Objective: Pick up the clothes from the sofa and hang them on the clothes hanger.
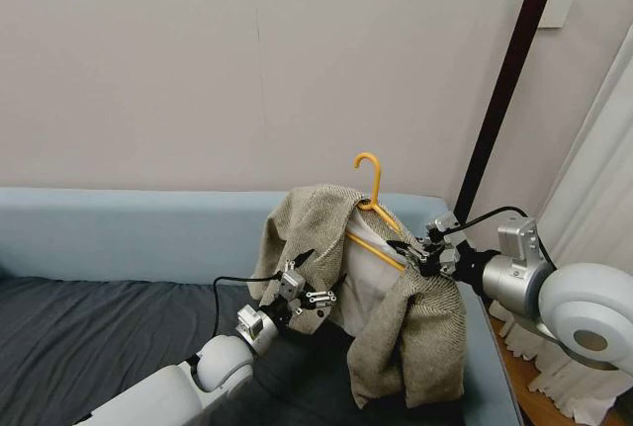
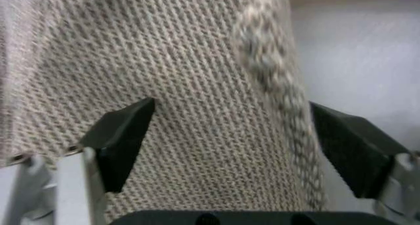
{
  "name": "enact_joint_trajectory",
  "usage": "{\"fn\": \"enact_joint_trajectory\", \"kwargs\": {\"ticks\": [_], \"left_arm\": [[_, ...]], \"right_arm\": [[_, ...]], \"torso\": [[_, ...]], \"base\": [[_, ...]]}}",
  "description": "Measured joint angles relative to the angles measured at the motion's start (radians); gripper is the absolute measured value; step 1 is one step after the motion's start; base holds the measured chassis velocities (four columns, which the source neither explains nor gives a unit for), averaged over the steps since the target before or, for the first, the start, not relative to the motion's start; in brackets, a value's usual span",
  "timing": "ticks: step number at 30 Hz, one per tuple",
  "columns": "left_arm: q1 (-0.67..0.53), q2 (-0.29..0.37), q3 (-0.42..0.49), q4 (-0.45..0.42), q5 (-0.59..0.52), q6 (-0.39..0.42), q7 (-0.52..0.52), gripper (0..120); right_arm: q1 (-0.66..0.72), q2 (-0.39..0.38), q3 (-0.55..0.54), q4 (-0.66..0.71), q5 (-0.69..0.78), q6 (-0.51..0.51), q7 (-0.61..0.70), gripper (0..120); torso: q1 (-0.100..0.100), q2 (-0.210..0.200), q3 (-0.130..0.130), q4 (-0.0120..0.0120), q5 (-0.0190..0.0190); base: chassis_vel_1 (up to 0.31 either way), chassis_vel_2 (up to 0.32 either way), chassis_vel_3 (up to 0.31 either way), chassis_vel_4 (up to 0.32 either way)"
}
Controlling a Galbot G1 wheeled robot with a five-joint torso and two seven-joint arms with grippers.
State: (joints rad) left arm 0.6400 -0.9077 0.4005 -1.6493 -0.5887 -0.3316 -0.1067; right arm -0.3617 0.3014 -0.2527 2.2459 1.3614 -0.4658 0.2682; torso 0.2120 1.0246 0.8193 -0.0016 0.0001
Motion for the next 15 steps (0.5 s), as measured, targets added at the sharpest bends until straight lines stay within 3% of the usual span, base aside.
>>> {"fn": "enact_joint_trajectory", "kwargs": {"ticks": [15], "left_arm": [[-0.009, 0.000, -0.055, -0.016, 0.001, -0.005, -0.031, 30]], "right_arm": [[0.000, 0.017, -0.020, -0.012, -0.014, -0.023, 0.014, 10]], "torso": [[0.000, 0.000, 0.000, 0.0001, -0.0002]], "base": [[0.000, 0.000, 0.000, 0.000]]}}
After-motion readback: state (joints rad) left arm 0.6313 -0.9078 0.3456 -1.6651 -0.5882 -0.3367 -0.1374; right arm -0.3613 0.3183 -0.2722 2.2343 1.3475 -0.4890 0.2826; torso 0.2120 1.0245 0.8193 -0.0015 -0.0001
